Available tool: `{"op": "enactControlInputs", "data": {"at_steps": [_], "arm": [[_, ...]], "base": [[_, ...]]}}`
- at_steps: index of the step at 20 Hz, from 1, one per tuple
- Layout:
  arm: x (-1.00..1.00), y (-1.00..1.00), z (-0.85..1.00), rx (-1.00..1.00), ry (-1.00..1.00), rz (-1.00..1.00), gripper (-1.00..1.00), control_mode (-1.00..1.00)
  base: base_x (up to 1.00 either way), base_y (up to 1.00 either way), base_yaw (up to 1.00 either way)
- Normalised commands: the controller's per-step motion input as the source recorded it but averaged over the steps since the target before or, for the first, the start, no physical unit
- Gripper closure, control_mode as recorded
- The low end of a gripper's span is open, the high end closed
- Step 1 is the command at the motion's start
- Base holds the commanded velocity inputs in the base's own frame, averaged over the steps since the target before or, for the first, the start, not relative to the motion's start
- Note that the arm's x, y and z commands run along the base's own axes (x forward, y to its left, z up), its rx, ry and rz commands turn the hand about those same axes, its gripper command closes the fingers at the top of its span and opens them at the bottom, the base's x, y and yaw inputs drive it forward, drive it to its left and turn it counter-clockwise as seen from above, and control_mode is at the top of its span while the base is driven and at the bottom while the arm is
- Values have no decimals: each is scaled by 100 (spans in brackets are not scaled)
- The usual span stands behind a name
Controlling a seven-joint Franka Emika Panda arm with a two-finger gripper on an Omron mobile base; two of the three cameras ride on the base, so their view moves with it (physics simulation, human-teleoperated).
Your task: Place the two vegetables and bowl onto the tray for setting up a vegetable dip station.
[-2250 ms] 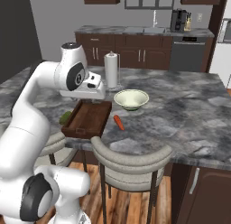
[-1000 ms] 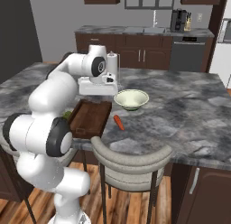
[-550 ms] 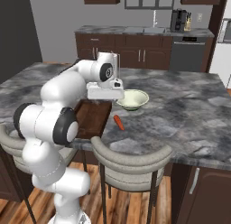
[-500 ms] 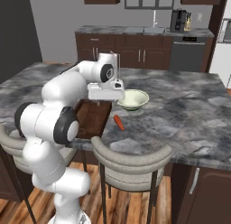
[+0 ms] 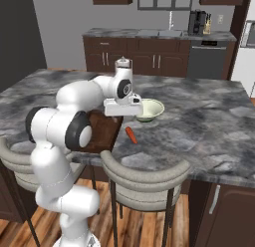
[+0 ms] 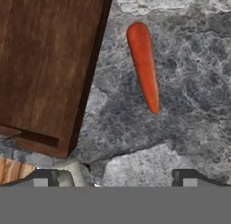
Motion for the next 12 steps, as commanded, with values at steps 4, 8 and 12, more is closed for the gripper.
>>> {"op": "enactControlInputs", "data": {"at_steps": [4,8,12], "arm": [[40,-4,-38,0,0,3,-100,-100],[39,-2,-39,0,0,3,-100,-100],[40,-5,-34,0,0,3,-100,-100]], "base": [[0,0,0],[0,0,0],[0,0,0]]}}
